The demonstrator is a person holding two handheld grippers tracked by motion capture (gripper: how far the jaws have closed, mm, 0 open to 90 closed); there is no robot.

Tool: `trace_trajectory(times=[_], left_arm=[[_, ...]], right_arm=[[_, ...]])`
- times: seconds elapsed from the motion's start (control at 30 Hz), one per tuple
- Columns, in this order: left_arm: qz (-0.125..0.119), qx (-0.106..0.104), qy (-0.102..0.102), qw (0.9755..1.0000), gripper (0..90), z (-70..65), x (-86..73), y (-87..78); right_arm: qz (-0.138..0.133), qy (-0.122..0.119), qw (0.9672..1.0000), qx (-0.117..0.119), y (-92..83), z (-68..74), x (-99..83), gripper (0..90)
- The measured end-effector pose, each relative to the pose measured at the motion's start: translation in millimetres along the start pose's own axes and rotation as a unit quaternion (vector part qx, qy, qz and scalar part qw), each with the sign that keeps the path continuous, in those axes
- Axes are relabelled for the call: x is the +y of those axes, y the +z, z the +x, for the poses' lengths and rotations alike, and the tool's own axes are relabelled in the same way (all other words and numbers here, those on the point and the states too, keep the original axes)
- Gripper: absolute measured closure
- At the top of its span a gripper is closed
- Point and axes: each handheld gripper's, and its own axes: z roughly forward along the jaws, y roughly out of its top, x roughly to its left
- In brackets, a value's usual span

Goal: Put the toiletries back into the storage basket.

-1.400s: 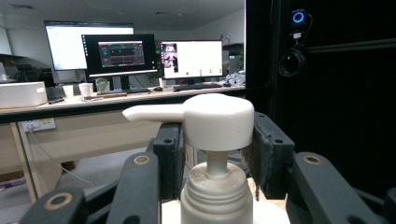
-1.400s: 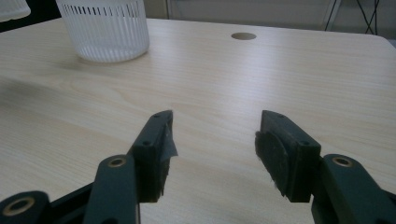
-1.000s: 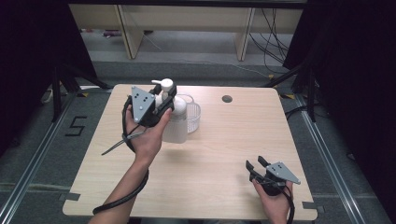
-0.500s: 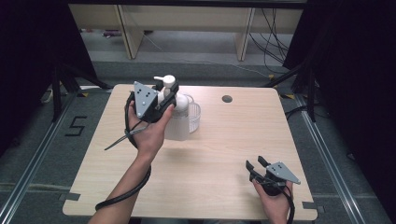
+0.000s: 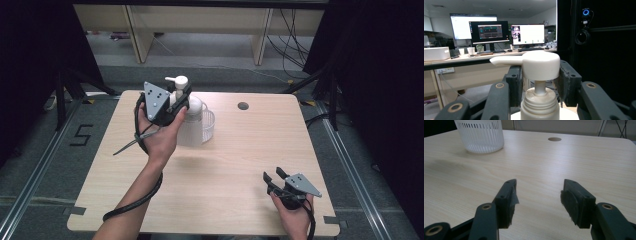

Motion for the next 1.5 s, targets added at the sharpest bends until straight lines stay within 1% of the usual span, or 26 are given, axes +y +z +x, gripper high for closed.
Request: trace_trajectory(times=[0.03,0.07,0.1,0.13,0.2,0.23,0.37,0.47,0.5,0.57,0.6,0.77,0.87,0.9,0.93,1.1,1.13,1.27,1.3,1.33,1.37,1.43,1.47,1.5], left_arm=[[-0.005,-0.001,0.009,1.0000,59.2,1.2,0.9,1.1],[-0.005,-0.001,0.009,1.0000,59.2,1.2,0.9,1.1],[-0.001,0.000,-0.001,1.0000,59.2,0.1,1.2,1.6],[-0.006,-0.001,0.008,1.0000,59.2,1.3,2.1,3.0],[-0.005,-0.001,0.008,1.0000,59.2,1.7,2.9,4.2],[-0.005,-0.001,0.008,1.0000,59.2,1.9,3.1,4.8],[-0.004,0.000,0.009,0.9999,59.3,2.5,4.1,7.5],[-0.005,-0.001,0.008,1.0000,59.2,2.5,4.5,8.8],[-0.006,0.000,0.008,1.0000,59.2,3.1,5.1,9.9],[-0.005,0.001,0.006,1.0000,59.2,4.0,5.9,11.0],[-0.005,0.001,0.006,1.0000,59.2,4.5,6.3,11.7],[-0.006,0.003,0.006,1.0000,59.2,5.0,7.1,14.0],[-0.004,0.004,0.006,1.0000,59.2,6.2,7.3,15.4],[-0.004,0.003,0.006,1.0000,59.2,6.3,7.3,16.0],[-0.004,0.003,0.006,1.0000,59.2,6.3,7.3,16.0],[-0.003,0.004,0.005,1.0000,59.3,7.7,7.5,19.2],[-0.003,0.003,0.005,1.0000,59.2,8.0,7.7,20.6],[-0.003,0.004,0.005,1.0000,59.2,8.7,7.8,22.7],[-0.003,0.004,0.005,1.0000,59.3,8.9,7.9,23.3],[-0.004,0.003,0.004,1.0000,59.2,9.0,7.9,25.0],[-0.004,0.003,0.004,1.0000,59.2,9.0,7.9,25.6],[-0.002,0.004,0.004,1.0000,59.2,9.0,7.9,27.2],[-0.003,0.003,0.003,1.0000,59.2,8.8,7.9,28.0],[-0.003,0.003,0.004,1.0000,59.2,8.8,8.0,28.7]], right_arm=[[0.000,0.000,1.0000,0.000,0.0,0.1,0.0,45.8],[0.000,0.000,1.0000,0.000,0.0,0.1,0.0,45.8],[-0.002,-0.007,1.0000,0.001,0.3,-0.5,0.1,45.8],[-0.003,-0.008,1.0000,0.003,0.7,-0.8,0.1,45.8],[-0.004,-0.010,0.9999,0.001,0.6,-1.1,0.2,45.8],[-0.002,-0.004,1.0000,0.000,0.2,-0.4,0.1,45.8],[-0.002,-0.005,1.0000,0.000,0.2,-0.5,0.1,45.8],[-0.002,-0.004,1.0000,0.000,0.2,-0.5,0.1,45.8],[-0.004,-0.011,0.9999,-0.003,0.2,-1.5,0.2,45.8],[-0.004,-0.011,0.9999,-0.003,0.1,-1.5,0.2,45.8],[-0.002,-0.004,1.0000,0.001,0.2,-0.5,0.1,45.8],[-0.003,-0.010,0.9999,-0.001,0.0,-1.6,0.2,45.8],[-0.003,-0.010,0.9999,-0.002,0.1,-1.3,0.2,45.8],[-0.002,-0.004,1.0000,0.002,0.2,-0.5,0.1,45.8],[-0.004,-0.010,0.9999,-0.001,-0.1,-1.5,0.2,45.8],[-0.003,-0.009,1.0000,0.002,0.0,-1.6,0.3,45.8],[-0.004,-0.010,0.9999,-0.001,0.0,-1.4,0.3,45.8],[-0.004,-0.009,1.0000,0.001,0.1,-1.4,0.2,45.8],[-0.003,-0.010,0.9999,-0.002,0.2,-1.4,0.2,45.7],[0.000,0.000,1.0000,0.000,0.0,-0.2,0.0,45.8],[0.000,0.000,1.0000,0.001,0.0,-0.1,0.0,45.8],[0.000,0.001,1.0000,0.000,-0.1,0.0,0.0,45.8],[-0.003,-0.008,1.0000,0.001,0.4,-0.9,0.2,45.8],[-0.002,-0.005,1.0000,0.001,0.2,-0.5,0.1,45.8]])
